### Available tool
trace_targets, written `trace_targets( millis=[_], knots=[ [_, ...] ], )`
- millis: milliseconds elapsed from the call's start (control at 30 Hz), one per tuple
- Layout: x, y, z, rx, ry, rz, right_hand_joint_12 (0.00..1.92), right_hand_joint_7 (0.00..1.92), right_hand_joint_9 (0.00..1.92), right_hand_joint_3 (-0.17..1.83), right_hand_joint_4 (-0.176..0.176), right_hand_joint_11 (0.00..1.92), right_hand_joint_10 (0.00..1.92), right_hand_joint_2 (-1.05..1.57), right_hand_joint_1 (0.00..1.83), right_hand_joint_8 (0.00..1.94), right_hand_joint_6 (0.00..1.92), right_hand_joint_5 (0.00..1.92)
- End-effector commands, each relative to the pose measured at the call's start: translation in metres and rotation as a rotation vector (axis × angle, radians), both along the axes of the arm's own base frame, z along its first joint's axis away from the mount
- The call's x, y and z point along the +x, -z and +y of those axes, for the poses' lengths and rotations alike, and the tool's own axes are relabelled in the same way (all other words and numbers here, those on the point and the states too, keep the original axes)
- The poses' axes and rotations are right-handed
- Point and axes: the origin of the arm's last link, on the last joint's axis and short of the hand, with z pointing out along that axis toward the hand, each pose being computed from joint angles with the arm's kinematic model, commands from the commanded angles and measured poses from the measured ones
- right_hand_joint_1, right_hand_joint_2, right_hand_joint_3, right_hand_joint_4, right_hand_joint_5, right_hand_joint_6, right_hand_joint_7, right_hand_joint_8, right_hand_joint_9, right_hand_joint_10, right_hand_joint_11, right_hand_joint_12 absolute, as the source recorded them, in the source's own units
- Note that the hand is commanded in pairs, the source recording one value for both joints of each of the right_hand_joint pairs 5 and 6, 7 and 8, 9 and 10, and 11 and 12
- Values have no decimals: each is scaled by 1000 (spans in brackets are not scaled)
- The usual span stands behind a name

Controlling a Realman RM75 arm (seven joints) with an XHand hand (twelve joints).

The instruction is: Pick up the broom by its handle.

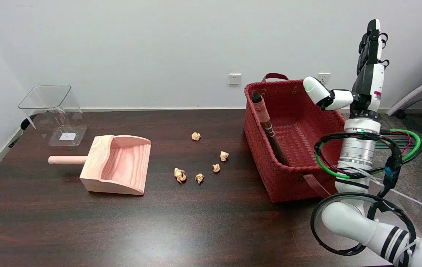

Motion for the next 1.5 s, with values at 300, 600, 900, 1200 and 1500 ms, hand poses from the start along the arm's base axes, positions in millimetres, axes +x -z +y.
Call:
trace_targets(
  millis=[300, 600, 900, 1200, 1500],
  knots=[
    [-4, -5, -7, 2, 30, -32, 6, 0, 6, 1080, 0, 6, 6, -257, 985, 0, 6, 6],
    [-6, 14, -3, 81, 53, -48, 6, 0, 6, 1077, 0, 6, 6, -260, 988, 0, 6, 6],
    [-1, 42, -1, 102, 103, 6, 0, 0, 0, 1066, 0, 0, 0, -258, 1000, 0, 0, 0],
    [-13, 55, -4, 151, 196, -6, 0, 0, 0, 1076, 0, 0, 0, -271, 1001, 0, 0, 0],
    [-16, 72, -16, 279, 281, -26, 0, 0, 0, 1092, 0, 0, 0, -317, 1013, 0, 0, 0]
  ],
)
